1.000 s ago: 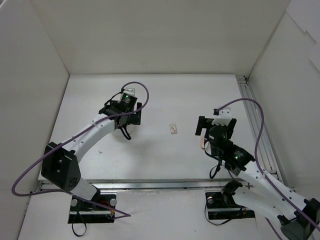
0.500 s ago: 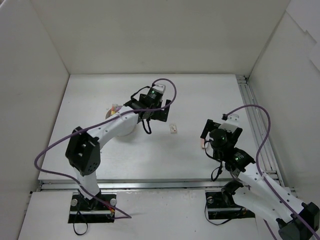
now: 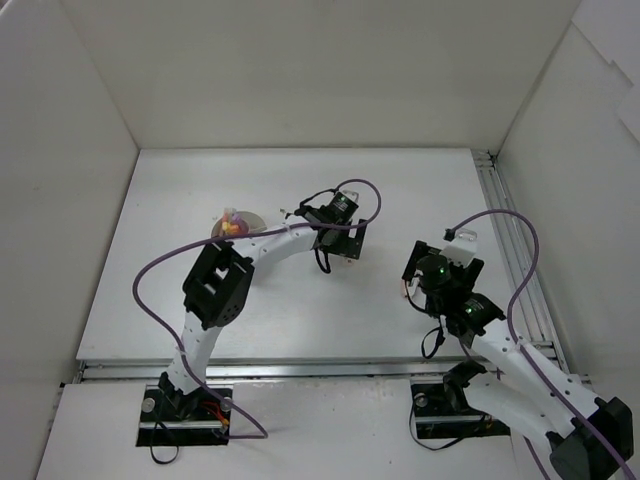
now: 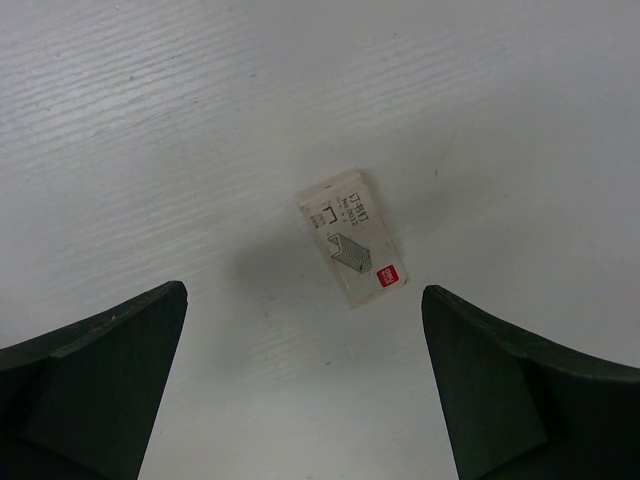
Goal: Sort the stationery into containers
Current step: Pick up the stationery from the center of the board.
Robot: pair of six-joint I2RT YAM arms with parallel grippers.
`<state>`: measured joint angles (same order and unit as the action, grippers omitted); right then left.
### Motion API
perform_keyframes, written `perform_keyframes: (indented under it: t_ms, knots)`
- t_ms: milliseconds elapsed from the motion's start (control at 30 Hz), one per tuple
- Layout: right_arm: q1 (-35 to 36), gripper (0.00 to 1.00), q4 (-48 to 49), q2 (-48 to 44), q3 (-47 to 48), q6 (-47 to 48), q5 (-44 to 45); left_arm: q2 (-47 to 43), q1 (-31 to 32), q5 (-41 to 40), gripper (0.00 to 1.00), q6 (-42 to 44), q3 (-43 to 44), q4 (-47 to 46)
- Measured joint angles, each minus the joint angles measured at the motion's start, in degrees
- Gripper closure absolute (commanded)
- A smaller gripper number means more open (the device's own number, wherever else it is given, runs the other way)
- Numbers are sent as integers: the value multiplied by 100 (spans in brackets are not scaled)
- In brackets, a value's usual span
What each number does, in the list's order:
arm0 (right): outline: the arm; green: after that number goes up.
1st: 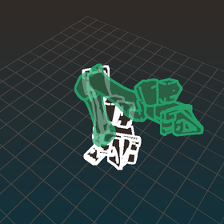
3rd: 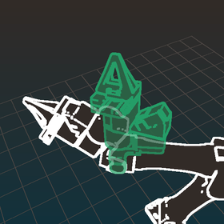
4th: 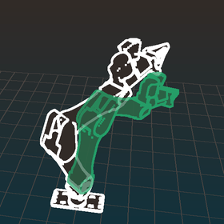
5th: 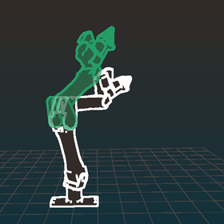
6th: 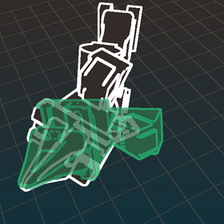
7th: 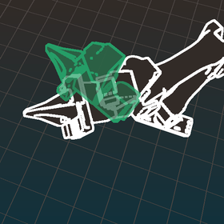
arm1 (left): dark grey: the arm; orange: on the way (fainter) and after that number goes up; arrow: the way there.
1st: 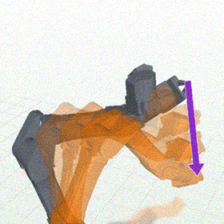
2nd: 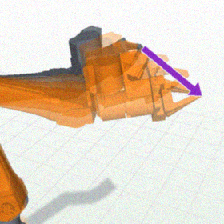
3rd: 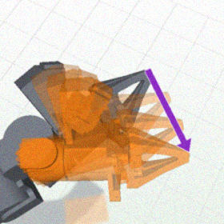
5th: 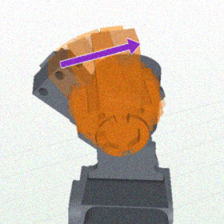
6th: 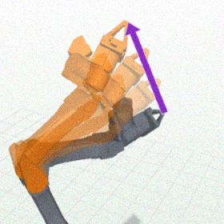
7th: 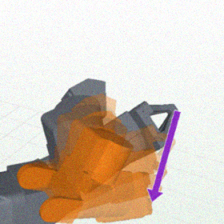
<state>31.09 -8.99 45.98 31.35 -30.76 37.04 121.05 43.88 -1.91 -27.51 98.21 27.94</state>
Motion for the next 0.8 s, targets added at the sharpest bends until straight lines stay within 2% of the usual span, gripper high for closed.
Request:
perform_keyframes:
  t_ms: [133,200,267,300,400,433,467,500,533,600,700,800]
  knots:
    - [-37,2,-35,181,4,-7,-74,293,44,-17,0,-223,280,4]
    - [-42,2,-55,234,4,-4,-105,505,81,-92,4,-330,485,15]
    - [-42,2,-74,256,4,-2,-109,715,125,-157,18,-435,680,68]
    - [-42,2,-79,256,4,13,-111,837,151,-216,33,-472,785,111]
    - [-57,2,-90,256,4,37,-111,1003,201,-385,55,-551,911,203]
    - [-70,2,-98,256,4,46,-109,1003,214,-391,70,-579,916,245]
    - [-70,2,-109,256,4,59,-109,1001,219,-411,77,-619,916,275]
    - [-74,2,-114,256,4,63,-109,1001,223,-435,89,-621,916,297]
    - [-76,2,-116,256,4,76,-109,988,227,-457,93,-632,914,304]
    - [-79,2,-114,256,4,83,-109,922,229,-555,100,-616,866,348]
    - [-79,2,-116,256,4,103,-109,590,227,-765,100,-540,527,389]
    - [-81,2,-116,256,4,131,-111,-107,168,-949,100,-404,-37,426]
